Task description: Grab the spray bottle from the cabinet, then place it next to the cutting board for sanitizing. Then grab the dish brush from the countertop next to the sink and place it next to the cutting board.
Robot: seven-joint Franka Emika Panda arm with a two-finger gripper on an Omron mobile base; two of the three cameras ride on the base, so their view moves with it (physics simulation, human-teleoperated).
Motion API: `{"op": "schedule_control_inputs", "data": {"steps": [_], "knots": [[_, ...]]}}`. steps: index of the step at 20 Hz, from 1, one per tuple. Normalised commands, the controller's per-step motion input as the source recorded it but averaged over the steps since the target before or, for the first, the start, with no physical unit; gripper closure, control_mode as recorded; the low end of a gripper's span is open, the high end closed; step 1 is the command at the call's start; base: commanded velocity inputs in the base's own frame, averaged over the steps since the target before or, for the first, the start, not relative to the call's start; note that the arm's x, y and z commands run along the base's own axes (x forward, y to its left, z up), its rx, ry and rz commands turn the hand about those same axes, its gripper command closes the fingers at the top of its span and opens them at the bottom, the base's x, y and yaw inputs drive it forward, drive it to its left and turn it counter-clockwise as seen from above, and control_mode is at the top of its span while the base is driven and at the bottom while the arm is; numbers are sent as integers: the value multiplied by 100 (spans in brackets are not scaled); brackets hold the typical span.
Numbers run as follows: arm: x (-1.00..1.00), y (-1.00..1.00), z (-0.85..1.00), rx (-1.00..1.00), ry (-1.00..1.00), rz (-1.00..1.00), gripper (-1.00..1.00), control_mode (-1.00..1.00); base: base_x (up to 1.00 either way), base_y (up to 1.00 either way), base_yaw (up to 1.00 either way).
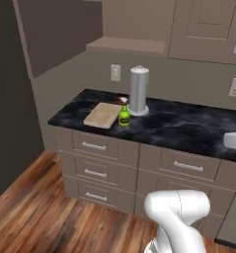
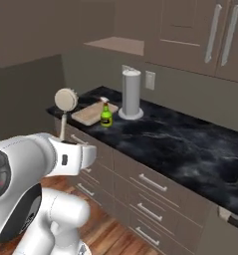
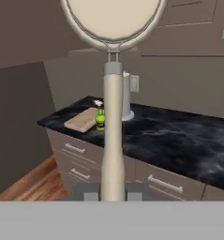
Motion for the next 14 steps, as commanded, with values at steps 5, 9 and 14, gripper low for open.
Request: {"op": "schedule_control_inputs", "data": {"steps": [5, 9, 14], "knots": [[0, 0, 0, 0, 0, 0, 100, 100, 100, 65, -22], [0, 0, 0, 0, 0, 0, 100, 100, 100, 34, -22], [0, 0, 0, 0, 0, 0, 100, 100, 84, 12, -23]]}}
